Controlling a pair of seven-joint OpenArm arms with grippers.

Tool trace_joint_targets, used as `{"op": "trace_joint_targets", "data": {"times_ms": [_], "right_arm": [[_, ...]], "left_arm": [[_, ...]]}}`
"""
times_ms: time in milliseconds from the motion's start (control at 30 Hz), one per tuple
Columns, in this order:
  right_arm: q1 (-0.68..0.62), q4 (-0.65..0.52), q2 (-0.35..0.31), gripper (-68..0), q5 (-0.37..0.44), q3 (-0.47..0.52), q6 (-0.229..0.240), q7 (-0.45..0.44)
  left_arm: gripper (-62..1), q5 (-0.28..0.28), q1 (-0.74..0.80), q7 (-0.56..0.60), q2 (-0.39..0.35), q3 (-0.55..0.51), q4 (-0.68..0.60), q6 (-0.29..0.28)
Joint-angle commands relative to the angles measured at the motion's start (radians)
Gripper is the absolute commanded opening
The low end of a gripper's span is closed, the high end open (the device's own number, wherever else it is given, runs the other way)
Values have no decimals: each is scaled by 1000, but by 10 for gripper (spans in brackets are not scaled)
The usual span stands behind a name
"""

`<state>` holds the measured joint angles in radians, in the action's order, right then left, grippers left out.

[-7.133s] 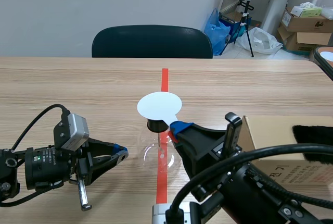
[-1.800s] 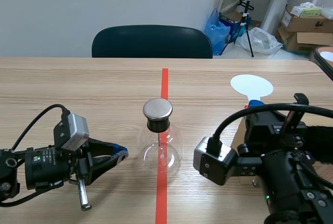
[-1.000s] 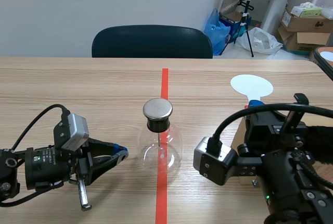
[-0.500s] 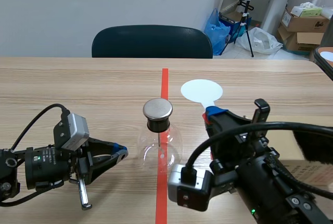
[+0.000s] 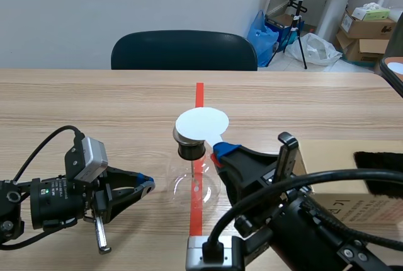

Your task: Do the electroscope experiment

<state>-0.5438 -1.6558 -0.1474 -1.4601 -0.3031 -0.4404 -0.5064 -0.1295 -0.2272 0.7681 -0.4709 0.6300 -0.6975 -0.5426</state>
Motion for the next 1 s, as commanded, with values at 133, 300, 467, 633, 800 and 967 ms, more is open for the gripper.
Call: {"op": "trace_joint_targets", "data": {"times_ms": [133,300,467,633,800,967], "right_arm": [[9,-3,-15,-658,-1,3,-11,-34],[9,-3,-15,-658,-1,3,-11,-35],[9,-3,-15,-658,-1,3,-11,-35],[9,-3,-15,-658,-1,3,-11,-35],[9,-3,-15,-658,-1,3,-11,-35],[9,-3,-15,-658,-1,3,-11,-35]], "left_arm": [[-573,13,-5,19,2,-1,-15,2],[-573,13,-5,19,2,-1,-15,2],[-573,13,-5,19,2,-1,-15,2],[-573,13,-5,19,2,-1,-15,2],[-573,13,-5,19,2,-1,-15,2],[-573,13,-5,20,2,-1,-15,2]]}}
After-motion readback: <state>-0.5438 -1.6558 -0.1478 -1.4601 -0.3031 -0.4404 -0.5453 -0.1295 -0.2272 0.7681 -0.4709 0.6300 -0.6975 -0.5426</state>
